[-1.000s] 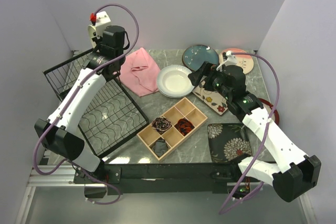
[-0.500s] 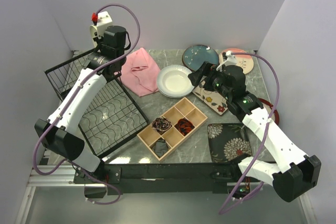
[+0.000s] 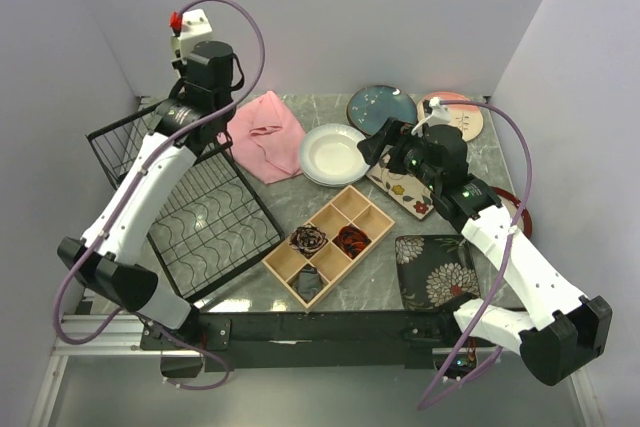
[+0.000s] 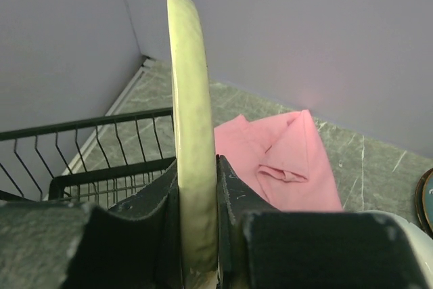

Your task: Unload the plates from the dish rack

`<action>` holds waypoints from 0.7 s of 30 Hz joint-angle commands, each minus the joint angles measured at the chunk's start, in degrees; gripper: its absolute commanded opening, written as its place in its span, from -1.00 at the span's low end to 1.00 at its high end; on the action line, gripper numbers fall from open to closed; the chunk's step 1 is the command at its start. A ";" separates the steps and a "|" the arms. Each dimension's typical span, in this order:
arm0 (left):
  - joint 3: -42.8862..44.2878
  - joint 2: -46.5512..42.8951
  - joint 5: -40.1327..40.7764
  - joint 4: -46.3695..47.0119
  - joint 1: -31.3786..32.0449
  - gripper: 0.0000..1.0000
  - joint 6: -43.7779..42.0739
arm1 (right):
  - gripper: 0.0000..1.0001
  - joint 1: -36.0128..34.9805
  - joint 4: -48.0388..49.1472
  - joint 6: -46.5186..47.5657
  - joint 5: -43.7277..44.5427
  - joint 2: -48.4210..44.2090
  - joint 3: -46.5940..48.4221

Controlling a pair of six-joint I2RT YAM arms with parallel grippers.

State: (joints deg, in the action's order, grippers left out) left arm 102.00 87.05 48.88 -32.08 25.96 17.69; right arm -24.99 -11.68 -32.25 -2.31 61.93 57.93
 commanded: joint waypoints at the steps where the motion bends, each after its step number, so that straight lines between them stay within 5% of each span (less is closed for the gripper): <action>1: 4.88 -6.10 3.85 8.25 0.24 -0.98 -6.00 | 1.00 -0.67 0.96 0.96 1.43 -0.67 1.57; 7: 3.48 -7.06 2.27 10.53 0.76 -0.98 -9.24 | 1.00 -0.67 0.70 1.14 1.60 -0.50 1.75; 16: -12.69 -14.53 9.30 34.07 12.62 -0.98 -38.50 | 1.00 -0.67 1.22 0.61 -0.50 -0.23 2.09; 21: -20.06 -21.12 0.80 42.00 17.37 -0.98 -48.80 | 1.00 1.17 -1.31 -1.94 -4.88 2.39 6.13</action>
State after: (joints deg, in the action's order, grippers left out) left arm 84.29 74.11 54.24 -7.20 41.10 -17.58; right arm -25.10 -11.92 -32.51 -3.57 62.46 58.48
